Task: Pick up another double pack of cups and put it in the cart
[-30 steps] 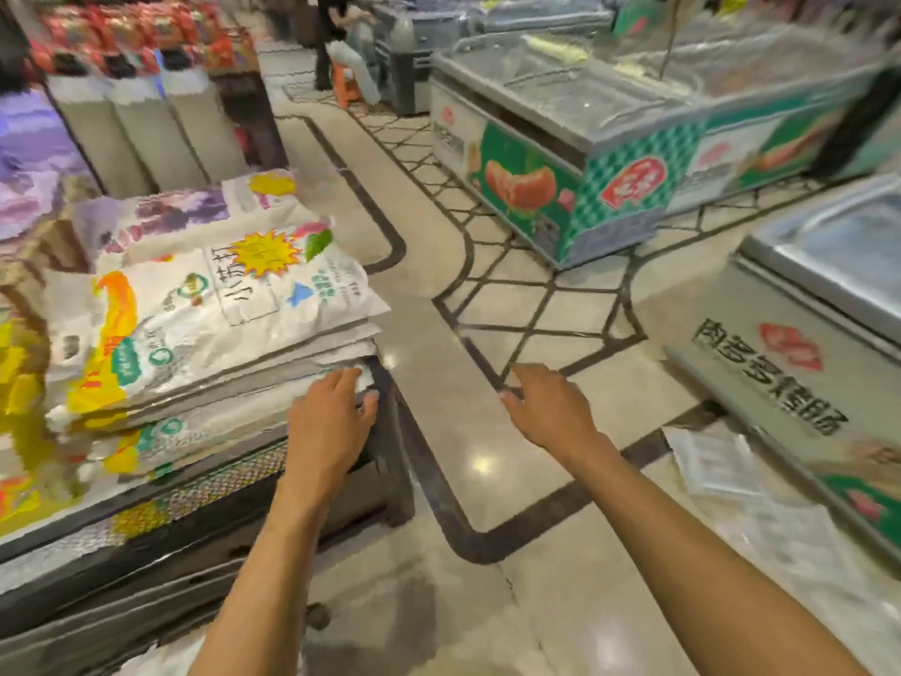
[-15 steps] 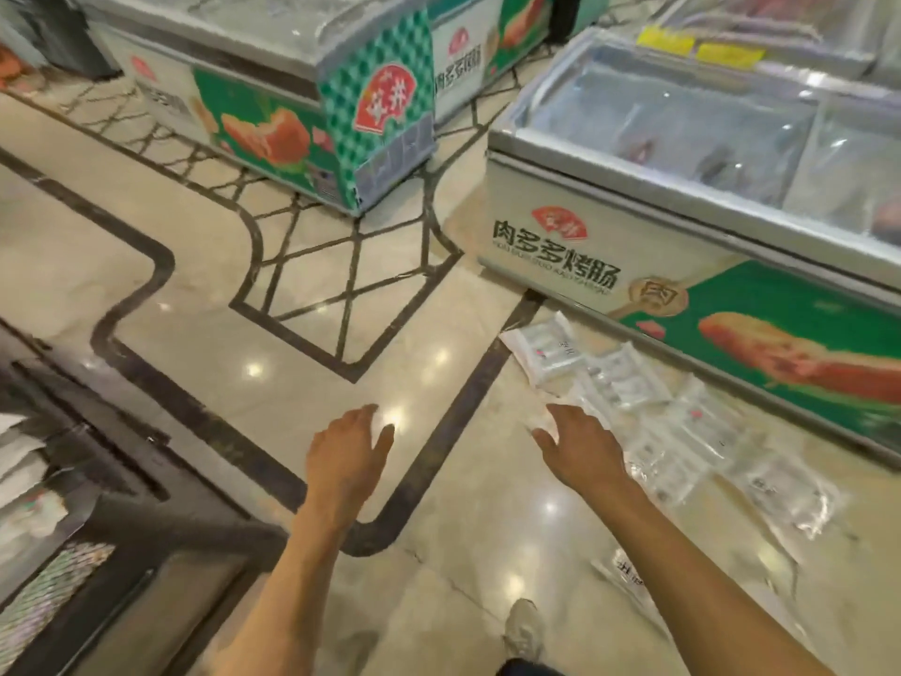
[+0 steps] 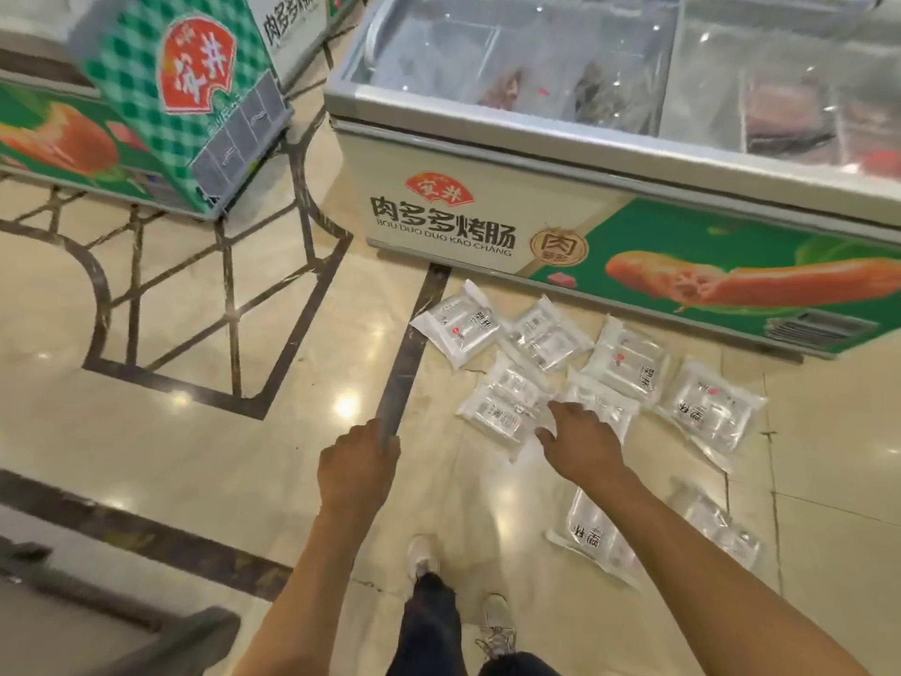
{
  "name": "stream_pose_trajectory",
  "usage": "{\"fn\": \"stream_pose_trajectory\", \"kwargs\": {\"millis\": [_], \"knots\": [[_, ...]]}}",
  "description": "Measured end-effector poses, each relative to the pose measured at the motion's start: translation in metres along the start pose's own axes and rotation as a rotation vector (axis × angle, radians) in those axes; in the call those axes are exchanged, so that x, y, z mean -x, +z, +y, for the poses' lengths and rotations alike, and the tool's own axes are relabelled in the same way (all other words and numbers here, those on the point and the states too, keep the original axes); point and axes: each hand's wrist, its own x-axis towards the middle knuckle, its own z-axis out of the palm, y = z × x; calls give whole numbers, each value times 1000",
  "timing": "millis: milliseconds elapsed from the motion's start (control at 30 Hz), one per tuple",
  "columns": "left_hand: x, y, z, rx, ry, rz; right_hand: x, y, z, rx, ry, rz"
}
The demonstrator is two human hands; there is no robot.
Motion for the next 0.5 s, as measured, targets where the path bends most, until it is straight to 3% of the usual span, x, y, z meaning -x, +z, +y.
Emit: {"fn": "stream_pose_trajectory", "kwargs": {"millis": [133, 500], "knots": [[-79, 33, 24, -14, 59, -71, -64, 6, 9, -2, 30, 0], [-279, 223, 71, -70, 281, 25, -293, 106, 60, -2, 154, -58]]}}
